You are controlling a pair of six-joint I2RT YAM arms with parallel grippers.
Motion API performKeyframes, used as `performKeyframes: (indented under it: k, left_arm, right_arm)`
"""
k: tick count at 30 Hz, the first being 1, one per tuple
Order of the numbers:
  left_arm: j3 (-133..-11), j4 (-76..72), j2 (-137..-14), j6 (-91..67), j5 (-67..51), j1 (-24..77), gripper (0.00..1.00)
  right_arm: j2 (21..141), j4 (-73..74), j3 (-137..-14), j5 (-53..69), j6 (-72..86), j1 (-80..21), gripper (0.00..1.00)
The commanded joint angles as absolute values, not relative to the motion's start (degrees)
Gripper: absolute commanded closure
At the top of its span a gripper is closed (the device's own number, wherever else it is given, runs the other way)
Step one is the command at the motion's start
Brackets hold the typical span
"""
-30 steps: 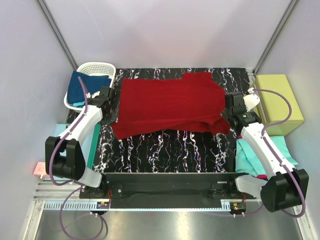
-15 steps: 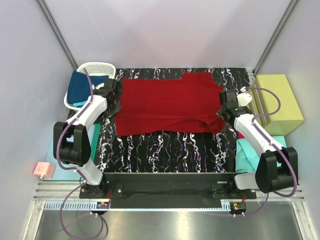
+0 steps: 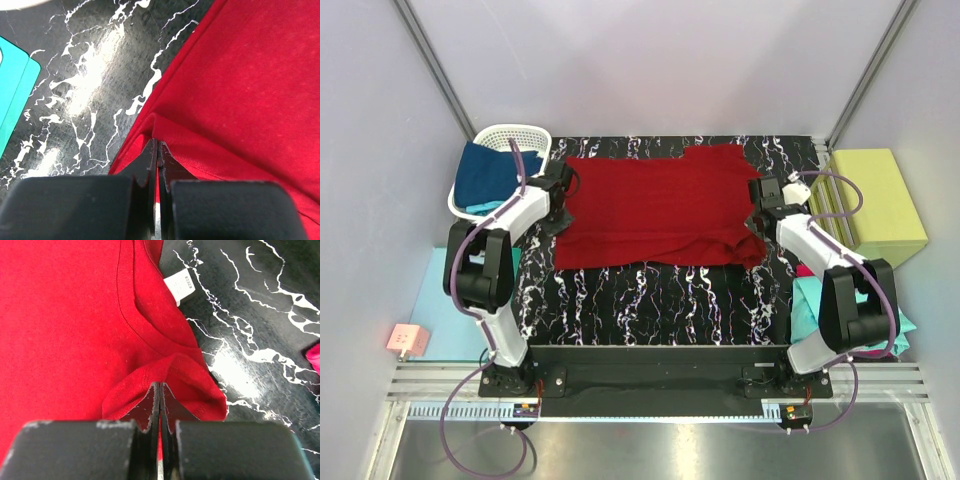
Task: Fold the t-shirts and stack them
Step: Fold the flattened tshirt in 1/3 of the way
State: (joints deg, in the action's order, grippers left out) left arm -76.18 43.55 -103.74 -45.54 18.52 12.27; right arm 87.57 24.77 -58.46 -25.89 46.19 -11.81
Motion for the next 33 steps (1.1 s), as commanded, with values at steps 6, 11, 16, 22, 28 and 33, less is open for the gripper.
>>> performKeyframes:
  k: [6,11,16,22,28,33]
  left_arm:
    - [-83.5,42.1,-107.3,-45.6,21.2,12.4,1.00]
    - [-85.4,42.2,-108.5,-45.5,21.5,12.4,1.00]
    - [-86.8,42.3,-109.5,-45.5,21.4,12.4,1.00]
    - [-87.0,42.5,-110.7,-45.4,21.7,12.3,1.00]
    - [-87.4,42.8,-112.1,-45.5,22.0,12.3,1.00]
    - [-87.5,42.8,-112.7,-45.5,22.5,12.3,1.00]
  right_arm:
    - [92.8,22.1,-64.4,-26.1,45.6,-11.3,1.00]
    - [94.8,21.5,-67.2,-26.1,45.0,-11.3,1.00]
    - [98.3,21.3,-70.8,-25.7,44.5,-11.3,1.00]
    - [101.9,20.9,-72.6,-25.8,44.2,-11.3,1.00]
    - [105.6,20.5,-74.9,-25.7,43.8,-11.0,1.00]
    - [108.6,20.1,-78.2,-25.7,43.2,-10.8,1.00]
